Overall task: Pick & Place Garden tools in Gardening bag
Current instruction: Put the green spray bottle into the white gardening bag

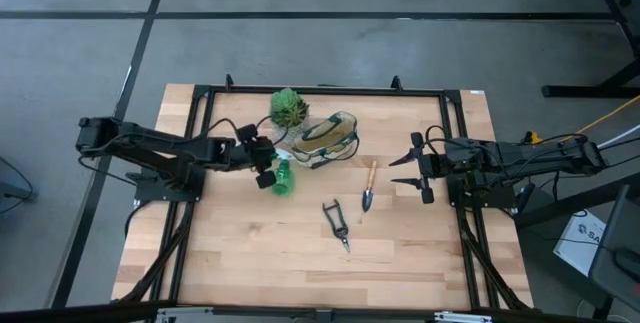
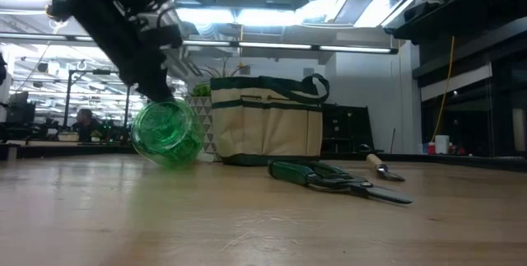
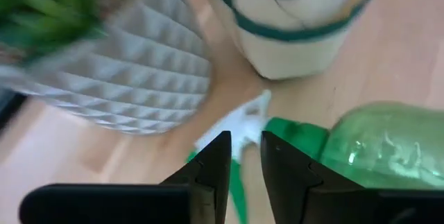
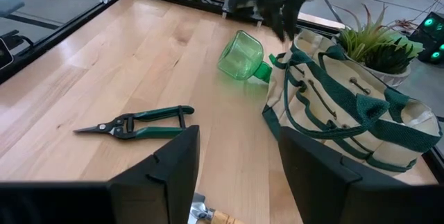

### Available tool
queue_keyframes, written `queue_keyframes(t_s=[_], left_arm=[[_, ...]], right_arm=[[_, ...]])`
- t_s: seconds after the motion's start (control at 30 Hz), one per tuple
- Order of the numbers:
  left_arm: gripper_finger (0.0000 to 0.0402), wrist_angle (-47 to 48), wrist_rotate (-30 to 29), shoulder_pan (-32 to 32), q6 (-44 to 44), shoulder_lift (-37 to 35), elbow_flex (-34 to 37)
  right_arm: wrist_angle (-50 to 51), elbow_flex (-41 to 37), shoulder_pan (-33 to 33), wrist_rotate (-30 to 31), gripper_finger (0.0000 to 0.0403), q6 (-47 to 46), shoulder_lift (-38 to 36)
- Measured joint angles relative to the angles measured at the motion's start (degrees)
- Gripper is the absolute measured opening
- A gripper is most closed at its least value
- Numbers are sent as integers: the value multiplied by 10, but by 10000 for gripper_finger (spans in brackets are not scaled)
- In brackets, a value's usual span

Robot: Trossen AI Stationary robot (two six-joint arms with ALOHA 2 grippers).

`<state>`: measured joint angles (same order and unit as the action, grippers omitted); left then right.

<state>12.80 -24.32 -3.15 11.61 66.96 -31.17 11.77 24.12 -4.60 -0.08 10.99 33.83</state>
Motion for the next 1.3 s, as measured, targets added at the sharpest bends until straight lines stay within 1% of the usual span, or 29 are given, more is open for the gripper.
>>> queue_keyframes(t_s=[0.13, 0.2, 0.23, 0.3, 0.4, 0.47, 0.5, 0.57, 0.67, 0.77, 0.83, 1.03, 1.17, 1.3], left_arm=[[70, -78, 42, -4, -2, 27, 22], [70, -89, 79, -4, -3, 38, 22], [70, -94, 113, -3, -2, 44, 22], [68, -100, 216, 1, 5, 55, 22], [61, -127, 363, 11, 57, 75, 22], [53, -155, 427, 19, 71, 81, 22], [49, -170, 442, 24, 72, 81, 22], [37, -186, 447, 33, 72, 73, 22], [16, -199, 427, 41, 81, 54, 22], [3, -193, 426, 43, 151, 47, 22], [3, -181, 440, 43, 210, 48, 22], [25, -100, 496, 71, 317, 48, 22], [51, -50, 497, 104, 381, 48, 22], [81, -44, 481, 123, 453, 48, 22]], right_arm=[[0, 0, 0, 0, 201, 0, 0], [0, 0, 0, 0, 201, 0, 0], [0, 0, 0, 0, 201, 0, 0], [0, 0, 0, 0, 201, 0, 0], [0, 0, 0, 0, 201, 0, 0], [0, 0, 0, 0, 201, 0, 0], [0, 0, 0, 0, 201, 0, 0], [0, 0, 0, 0, 201, 0, 0], [0, 0, 0, 0, 201, 0, 0], [0, 0, 0, 0, 201, 0, 0], [0, 0, 0, 0, 201, 0, 0], [0, 0, 0, 0, 201, 0, 0], [0, 0, 0, 0, 201, 0, 0], [0, 0, 0, 0, 201, 0, 0]])
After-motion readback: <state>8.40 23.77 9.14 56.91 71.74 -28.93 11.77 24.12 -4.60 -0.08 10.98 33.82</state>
